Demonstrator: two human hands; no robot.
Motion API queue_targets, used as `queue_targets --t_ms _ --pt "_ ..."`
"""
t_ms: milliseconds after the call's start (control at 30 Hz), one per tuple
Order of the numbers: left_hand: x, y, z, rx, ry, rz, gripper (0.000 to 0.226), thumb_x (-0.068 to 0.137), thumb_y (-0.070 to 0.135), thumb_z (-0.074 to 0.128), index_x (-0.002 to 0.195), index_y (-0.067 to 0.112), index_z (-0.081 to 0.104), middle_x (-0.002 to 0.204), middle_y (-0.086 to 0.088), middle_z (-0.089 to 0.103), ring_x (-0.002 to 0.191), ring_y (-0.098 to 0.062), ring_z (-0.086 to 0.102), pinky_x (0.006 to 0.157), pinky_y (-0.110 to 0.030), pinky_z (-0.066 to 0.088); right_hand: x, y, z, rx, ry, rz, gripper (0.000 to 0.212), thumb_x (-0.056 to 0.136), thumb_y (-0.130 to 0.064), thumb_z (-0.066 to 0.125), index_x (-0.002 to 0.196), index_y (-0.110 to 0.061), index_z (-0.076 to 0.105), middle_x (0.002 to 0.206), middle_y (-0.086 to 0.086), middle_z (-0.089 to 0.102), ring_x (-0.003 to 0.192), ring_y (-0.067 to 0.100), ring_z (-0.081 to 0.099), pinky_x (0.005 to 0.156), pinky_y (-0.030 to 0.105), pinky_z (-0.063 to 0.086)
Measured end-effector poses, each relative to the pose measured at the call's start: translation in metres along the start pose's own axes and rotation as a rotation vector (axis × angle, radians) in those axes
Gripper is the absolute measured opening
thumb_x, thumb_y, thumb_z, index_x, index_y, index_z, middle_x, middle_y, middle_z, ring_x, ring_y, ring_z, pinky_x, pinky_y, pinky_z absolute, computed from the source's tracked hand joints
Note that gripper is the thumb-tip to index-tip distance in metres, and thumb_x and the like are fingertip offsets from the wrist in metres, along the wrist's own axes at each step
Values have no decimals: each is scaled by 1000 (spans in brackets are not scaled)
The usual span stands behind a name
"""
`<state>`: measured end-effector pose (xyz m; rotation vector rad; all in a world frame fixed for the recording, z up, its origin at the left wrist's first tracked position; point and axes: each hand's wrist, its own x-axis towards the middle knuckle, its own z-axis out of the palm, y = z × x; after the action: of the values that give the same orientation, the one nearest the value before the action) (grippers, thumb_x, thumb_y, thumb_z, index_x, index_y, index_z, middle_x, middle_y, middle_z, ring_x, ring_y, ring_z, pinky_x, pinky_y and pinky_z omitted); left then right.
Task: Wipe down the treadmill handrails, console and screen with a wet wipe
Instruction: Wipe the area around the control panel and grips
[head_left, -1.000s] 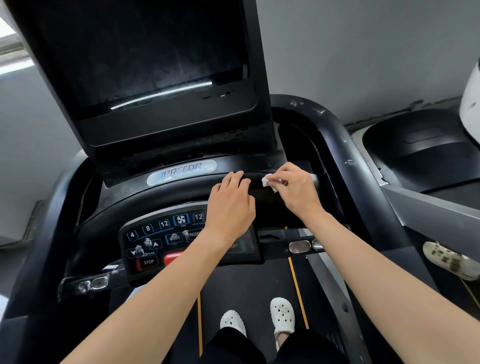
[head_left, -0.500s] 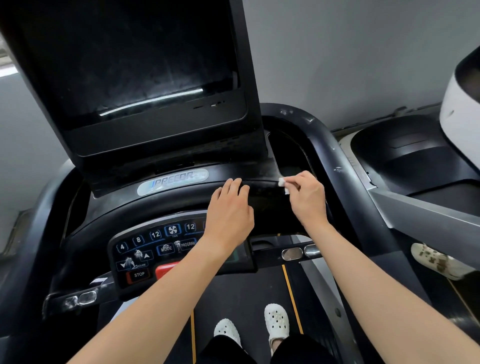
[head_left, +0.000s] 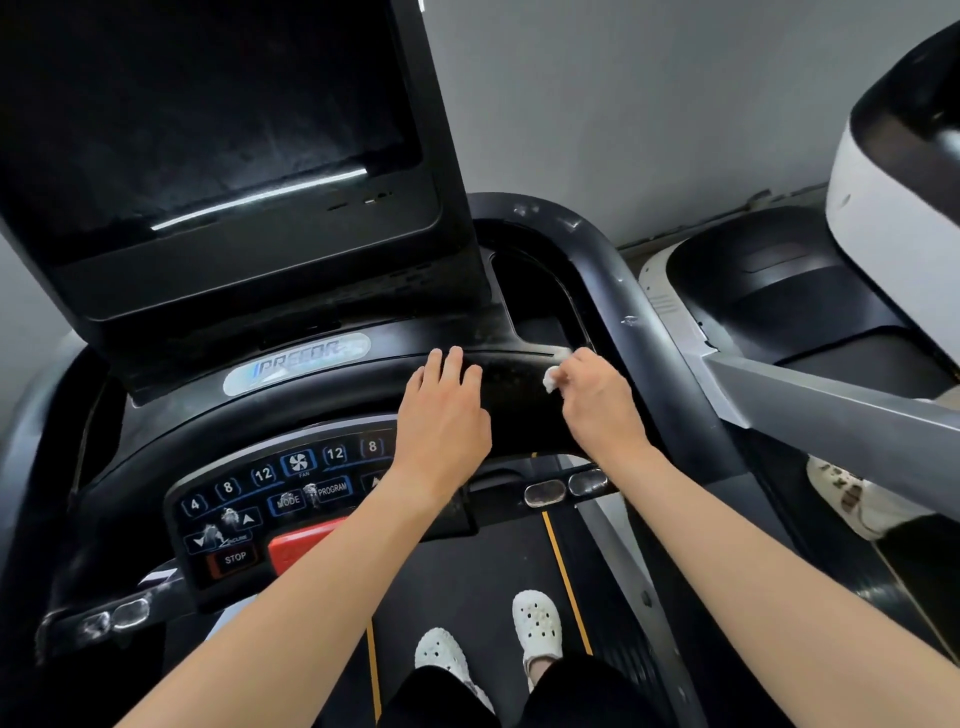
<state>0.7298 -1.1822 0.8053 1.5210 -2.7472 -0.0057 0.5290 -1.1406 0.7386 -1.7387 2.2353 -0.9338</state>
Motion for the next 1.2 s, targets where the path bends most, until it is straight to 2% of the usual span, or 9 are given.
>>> queue_targets --t_ms 100,200,333,500,667,767,867,1000,1200 --pt "0 3 0 0 13 -13 52 93 23 56 144 11 54 160 -15 41 151 -35 31 121 -46 34 -17 9 -6 -77 38 136 33 78 17 60 80 -16 65 83 -1 55 74 22 53 65 26 30" --pt "-1 3 -1 0 10 1 51 94 24 56 144 12 54 160 -15 40 151 -35 31 121 -47 33 -16 -12 -7 -33 12 142 31 82 12 57 82 -16 68 87 3 62 79 26 57 71 34 45" --pt "-8 0 -4 -21 20 42 51 93 23 55 143 12 56 157 -15 44 150 -34 33 122 -46 30 -12 -31 -10 -49 -548 393 30 82 5 57 71 -21 66 90 4 65 76 28 64 66 29 54" --pt "-32 1 -2 -137 84 160 41 94 22 58 133 11 64 140 -8 60 138 -27 47 120 -45 33 -63 -20 -45 184 -41 303 31 93 0 56 79 -24 71 93 -6 63 89 13 62 82 31 49" --pt "-66 1 4 -163 114 261 30 95 29 58 119 17 71 111 1 69 113 -23 57 121 -44 30 -106 -21 -51 -72 -84 218 20 96 -2 59 96 -11 76 99 5 59 93 25 58 81 36 48" --pt "-84 -1 11 -129 97 284 28 94 32 56 111 17 73 106 0 69 110 -23 57 122 -45 27 -136 -17 -41 -160 -90 336 21 100 -6 54 102 -10 75 100 8 54 91 30 57 81 41 49" --pt "-103 -6 15 -90 70 291 29 93 31 55 111 16 72 112 -2 68 125 -25 55 125 -47 23 -146 -32 -31 -95 -9 472 21 102 -7 50 104 -5 71 104 11 53 91 31 57 82 40 49" --pt "-121 -12 19 -26 28 315 39 96 29 54 126 9 68 133 -7 66 149 -26 38 126 -52 22 -145 -47 -22 -59 30 443 18 100 -6 51 93 -4 68 96 -1 51 85 20 51 82 43 50" --pt "-124 -10 19 20 -6 317 42 100 32 47 133 10 63 140 -4 61 156 -25 22 129 -51 11 -147 -68 -5 -144 -76 75 9 93 -6 69 97 -14 72 91 -2 53 82 14 52 69 27 49"
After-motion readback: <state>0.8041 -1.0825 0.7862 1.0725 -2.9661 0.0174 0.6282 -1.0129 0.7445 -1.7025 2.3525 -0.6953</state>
